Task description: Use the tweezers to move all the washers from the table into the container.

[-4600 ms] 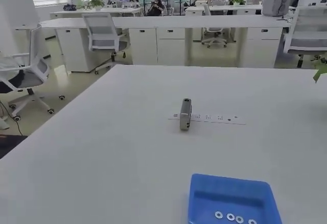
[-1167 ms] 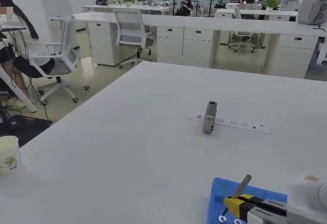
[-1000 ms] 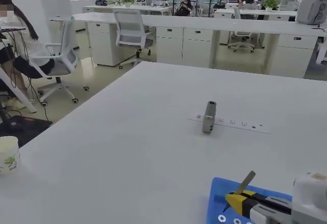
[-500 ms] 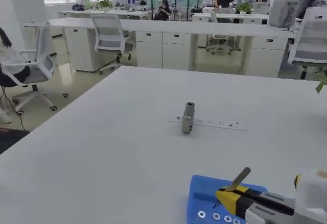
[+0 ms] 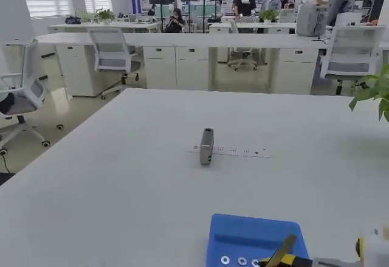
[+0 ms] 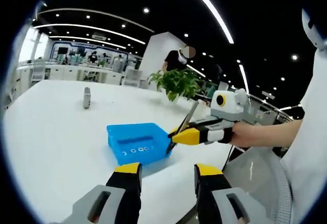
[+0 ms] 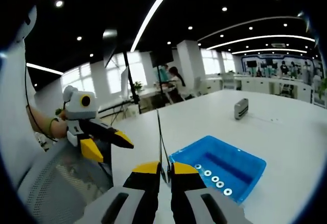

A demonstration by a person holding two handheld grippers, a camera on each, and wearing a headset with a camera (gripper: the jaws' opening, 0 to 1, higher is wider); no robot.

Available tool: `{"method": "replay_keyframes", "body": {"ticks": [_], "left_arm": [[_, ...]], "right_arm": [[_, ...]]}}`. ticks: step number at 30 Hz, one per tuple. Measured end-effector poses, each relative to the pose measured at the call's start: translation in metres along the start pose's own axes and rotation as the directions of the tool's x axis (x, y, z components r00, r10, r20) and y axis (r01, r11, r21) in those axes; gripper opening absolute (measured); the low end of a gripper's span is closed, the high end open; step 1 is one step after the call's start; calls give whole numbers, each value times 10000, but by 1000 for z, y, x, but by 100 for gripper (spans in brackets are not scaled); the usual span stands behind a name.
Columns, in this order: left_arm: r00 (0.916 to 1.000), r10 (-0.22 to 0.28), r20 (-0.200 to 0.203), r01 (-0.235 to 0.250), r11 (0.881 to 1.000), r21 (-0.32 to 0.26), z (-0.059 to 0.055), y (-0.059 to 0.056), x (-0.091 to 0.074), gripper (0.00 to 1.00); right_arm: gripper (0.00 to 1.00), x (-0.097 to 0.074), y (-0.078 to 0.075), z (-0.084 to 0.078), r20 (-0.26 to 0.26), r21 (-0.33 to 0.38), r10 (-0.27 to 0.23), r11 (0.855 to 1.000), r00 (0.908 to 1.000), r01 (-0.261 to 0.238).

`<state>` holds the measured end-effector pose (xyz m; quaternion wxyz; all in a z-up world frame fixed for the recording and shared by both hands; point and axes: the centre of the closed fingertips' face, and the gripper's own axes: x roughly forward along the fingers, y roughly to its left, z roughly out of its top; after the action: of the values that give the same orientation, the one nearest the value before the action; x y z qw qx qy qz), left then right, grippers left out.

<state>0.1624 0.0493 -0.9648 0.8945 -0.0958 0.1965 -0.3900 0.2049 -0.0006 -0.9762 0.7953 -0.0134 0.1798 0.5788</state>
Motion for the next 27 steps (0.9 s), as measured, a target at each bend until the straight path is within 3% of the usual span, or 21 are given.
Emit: {"method": "replay_keyframes", "body": {"ticks": [2, 6, 7, 8, 9, 12, 14, 15, 16, 17, 23, 27], "left_arm": [[9982, -596, -64, 598, 9980, 192, 9, -8, 2, 31], [9855, -1641, -429, 1678, 9803, 1045, 21, -25, 12, 21], [9786, -1988, -521, 2031, 9745, 950, 22, -31, 15, 18], [9640, -2605, -527, 2635, 9628, 601, 25, -40, 19, 17], [9570, -2840, -595, 2866, 9572, 411, 26, -44, 22, 17], [9414, -3178, -1131, 3289, 9391, 995, 25, -51, 33, 16], [9278, -3456, -1403, 3642, 9206, 1410, 26, -58, 39, 13], [9206, -3603, -1505, 3810, 9131, 1449, 28, -62, 42, 8], [9196, -3622, -1521, 3834, 9120, 1460, 30, -64, 45, 5], [9117, -3777, -1620, 4023, 9006, 1647, 32, -67, 47, 1], [8857, -3955, -2432, 4489, 8632, 2310, 31, -74, 57, 1], [8685, -3828, -3148, 4708, 8358, 2825, 22, -75, 60, 3]], "right_arm": [[3, -4, 8, -7, -351, -234, 253, 9994, 9991, -262], [3, -9, 22, -28, -1273, -626, 698, 9950, 9894, -783], [3, -10, 24, -31, -1390, -691, 757, 9939, 9874, -859], [3, -11, 27, -36, -1606, -796, 822, 9922, 9836, -959], [3, -12, 29, -39, -1734, -865, 851, 9911, 9812, -1013], [3, -14, 34, -44, -1970, -1019, 1032, 9869, 9750, -1251], [3, -16, 35, -46, -2139, -1081, 1125, 9845, 9704, -1380], [4, -17, 35, -47, -2207, -1142, 1118, 9836, 9689, -1395], [4, -17, 34, -48, -2260, -1200, 1091, 9830, 9680, -1388], [4, -18, 34, -49, -2321, -1236, 1106, 9821, 9664, -1421], [4, -21, 31, -55, -2636, -1443, 985, 9795, 9596, -1402], [4, -21, 31, -56, -2672, -1512, 953, 9786, 9589, -1393]]}}
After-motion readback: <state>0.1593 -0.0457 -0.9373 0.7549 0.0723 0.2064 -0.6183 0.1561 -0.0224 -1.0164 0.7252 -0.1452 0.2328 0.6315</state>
